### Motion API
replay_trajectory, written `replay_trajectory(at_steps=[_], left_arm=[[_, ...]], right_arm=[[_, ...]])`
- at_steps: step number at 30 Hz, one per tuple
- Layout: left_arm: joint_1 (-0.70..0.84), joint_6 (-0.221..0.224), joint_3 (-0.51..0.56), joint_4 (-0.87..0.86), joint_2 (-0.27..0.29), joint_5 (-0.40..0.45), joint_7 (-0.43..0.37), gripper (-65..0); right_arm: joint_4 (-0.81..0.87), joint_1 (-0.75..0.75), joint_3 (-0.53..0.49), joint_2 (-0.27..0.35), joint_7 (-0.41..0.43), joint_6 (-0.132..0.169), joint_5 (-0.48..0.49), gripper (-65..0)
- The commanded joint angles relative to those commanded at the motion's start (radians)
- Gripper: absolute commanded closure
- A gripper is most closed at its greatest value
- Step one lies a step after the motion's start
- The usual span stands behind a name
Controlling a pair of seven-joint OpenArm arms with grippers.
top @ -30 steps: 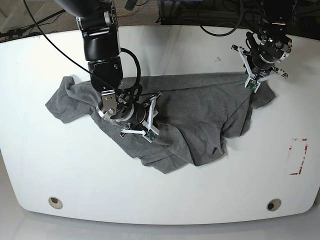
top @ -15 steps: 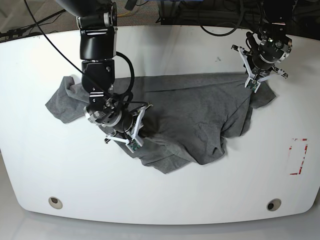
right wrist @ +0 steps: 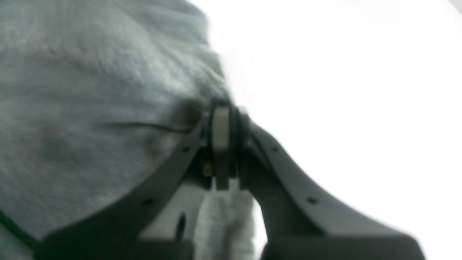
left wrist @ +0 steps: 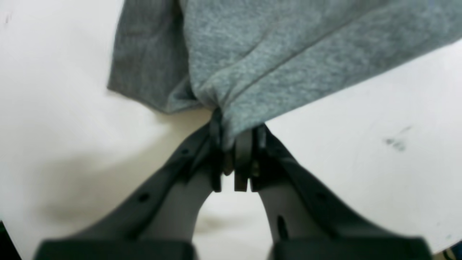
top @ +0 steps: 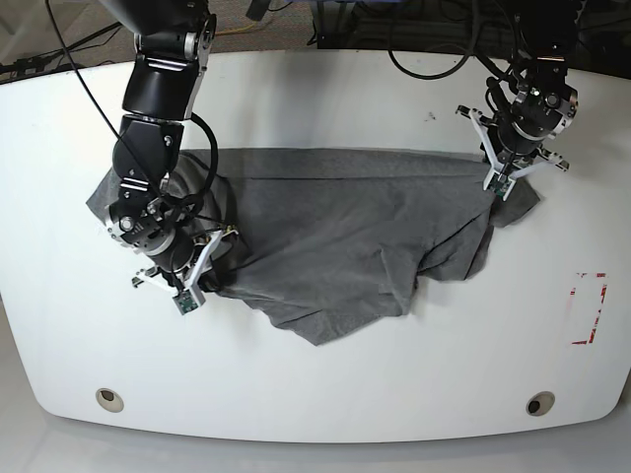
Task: Fold the T-shirt properly
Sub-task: 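Grasp the shirt body near the middle with the right gripper, then lift the shirt with both grippers and shake it out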
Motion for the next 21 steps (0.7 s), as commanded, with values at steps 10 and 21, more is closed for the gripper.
replay_trajectory(at_steps=[10,21], left_arm=[[-0.167,0.000,0.000,0.003,-0.005,0.006,0.006,0.0],[-0.628,0.003,0.103,0.003,-0.005,0.006,0.227,0.0]], right_arm=[[0.063,0.147,-0.008,0.068,-0.100,0.000,0.008,0.0],[0.087,0.423,-0.046,0.126,-0.232,0.000,0.006,0.0]])
